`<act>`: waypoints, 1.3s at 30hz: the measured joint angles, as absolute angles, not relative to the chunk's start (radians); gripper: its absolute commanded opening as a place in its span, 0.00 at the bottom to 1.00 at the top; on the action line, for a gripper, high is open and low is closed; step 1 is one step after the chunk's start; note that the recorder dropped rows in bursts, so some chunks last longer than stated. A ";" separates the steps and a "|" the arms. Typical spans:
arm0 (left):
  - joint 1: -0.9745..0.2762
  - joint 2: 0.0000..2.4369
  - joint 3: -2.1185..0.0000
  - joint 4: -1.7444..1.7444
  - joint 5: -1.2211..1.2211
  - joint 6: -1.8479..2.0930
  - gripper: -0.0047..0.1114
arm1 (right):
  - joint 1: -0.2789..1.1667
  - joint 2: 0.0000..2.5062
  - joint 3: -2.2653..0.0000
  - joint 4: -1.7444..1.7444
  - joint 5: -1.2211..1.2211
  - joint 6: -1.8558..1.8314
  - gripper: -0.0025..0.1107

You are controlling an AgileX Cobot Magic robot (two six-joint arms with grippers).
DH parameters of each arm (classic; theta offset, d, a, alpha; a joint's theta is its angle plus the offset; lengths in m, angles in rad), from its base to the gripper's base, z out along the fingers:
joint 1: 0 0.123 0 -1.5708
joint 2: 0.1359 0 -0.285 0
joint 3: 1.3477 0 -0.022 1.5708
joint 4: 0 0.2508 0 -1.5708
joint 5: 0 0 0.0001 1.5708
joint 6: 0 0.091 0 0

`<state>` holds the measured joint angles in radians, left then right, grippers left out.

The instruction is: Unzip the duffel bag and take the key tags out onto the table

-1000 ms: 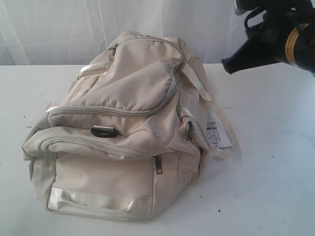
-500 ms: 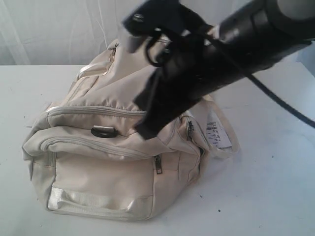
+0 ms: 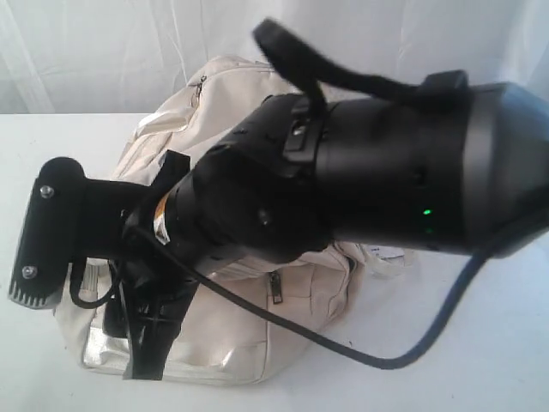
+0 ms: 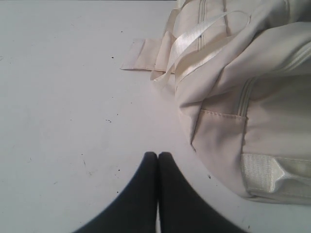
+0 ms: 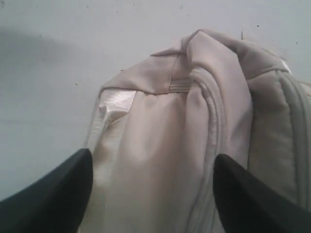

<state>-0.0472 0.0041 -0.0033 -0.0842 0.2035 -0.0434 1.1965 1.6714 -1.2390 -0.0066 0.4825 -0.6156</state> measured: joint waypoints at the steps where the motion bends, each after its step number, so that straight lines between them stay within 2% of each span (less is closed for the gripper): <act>1: -0.047 0.004 -0.003 -0.084 0.203 -0.043 0.04 | 1.197 1.686 -1.239 -0.043 0.468 -0.587 0.58; 5: -0.047 0.004 -0.003 -0.084 0.203 -0.043 0.04 | 1.197 1.731 -1.239 -0.213 0.428 -0.416 0.54; 7: -0.047 0.004 -0.003 -0.084 0.203 -0.043 0.04 | 1.197 1.752 -1.239 -0.344 0.426 -0.308 0.48; 10: -0.047 0.004 -0.003 -0.084 0.203 -0.043 0.04 | 1.197 1.774 -1.241 -0.507 0.460 -0.136 0.22; 11: -0.047 0.004 -0.003 -0.084 0.203 -0.043 0.04 | 1.197 1.776 -1.241 -0.539 0.481 -0.075 0.07; 12: -0.047 0.004 -0.003 -0.084 0.203 -0.043 0.04 | 1.197 1.779 -1.241 -0.570 0.520 -0.023 0.03; 16: -0.047 0.004 -0.003 -0.084 0.203 -0.043 0.04 | 1.202 1.776 -1.247 -0.580 0.670 0.043 0.02; 24: -0.047 0.004 -0.003 -0.084 0.203 -0.043 0.04 | 1.185 1.719 -1.182 -0.513 1.077 -0.137 0.02; 30: -0.047 0.004 -0.003 -0.084 0.203 -0.043 0.04 | 1.031 1.686 -1.069 -0.599 1.103 -0.137 0.02; 34: -0.047 0.004 -0.003 -0.084 0.203 -0.043 0.04 | 0.913 1.686 -1.030 -0.735 1.124 0.013 0.02; 37: -0.047 0.004 -0.003 -0.084 0.203 -0.043 0.04 | 0.862 1.686 -1.025 -0.784 1.139 0.107 0.09; 39: -0.047 0.004 -0.003 -0.084 0.203 -0.043 0.04 | 0.853 1.686 -1.025 -0.779 1.139 0.132 0.19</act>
